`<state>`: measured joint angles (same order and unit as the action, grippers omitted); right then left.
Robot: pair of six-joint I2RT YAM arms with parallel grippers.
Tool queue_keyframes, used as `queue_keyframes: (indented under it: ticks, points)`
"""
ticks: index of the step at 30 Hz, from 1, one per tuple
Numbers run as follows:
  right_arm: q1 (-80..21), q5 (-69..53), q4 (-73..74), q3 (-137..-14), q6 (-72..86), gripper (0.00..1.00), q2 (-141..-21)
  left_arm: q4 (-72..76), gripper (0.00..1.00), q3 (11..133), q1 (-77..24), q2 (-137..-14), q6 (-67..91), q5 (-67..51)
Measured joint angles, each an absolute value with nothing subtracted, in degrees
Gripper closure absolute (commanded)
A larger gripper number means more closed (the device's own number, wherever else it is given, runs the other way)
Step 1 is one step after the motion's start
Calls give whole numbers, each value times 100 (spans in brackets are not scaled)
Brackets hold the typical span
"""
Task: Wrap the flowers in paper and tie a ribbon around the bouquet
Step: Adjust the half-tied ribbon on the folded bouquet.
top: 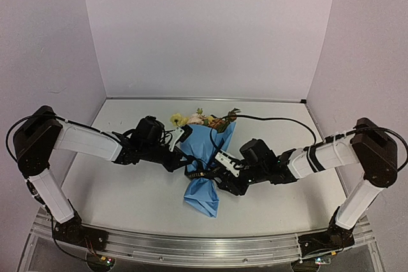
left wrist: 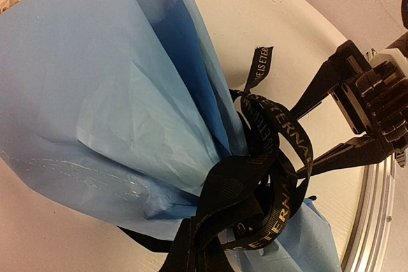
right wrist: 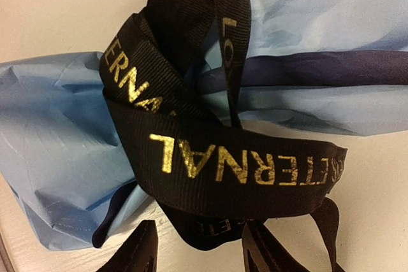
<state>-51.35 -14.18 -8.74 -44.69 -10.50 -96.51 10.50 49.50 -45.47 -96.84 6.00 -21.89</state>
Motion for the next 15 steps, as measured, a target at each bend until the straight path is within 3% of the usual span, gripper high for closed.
queue_keyframes:
  ticks: [15]
  points:
    - [-5181, -1409, -982, -4586, -1066, 64, -10090, 1046, 100, 5023, -4548, -9716, 598, -2193]
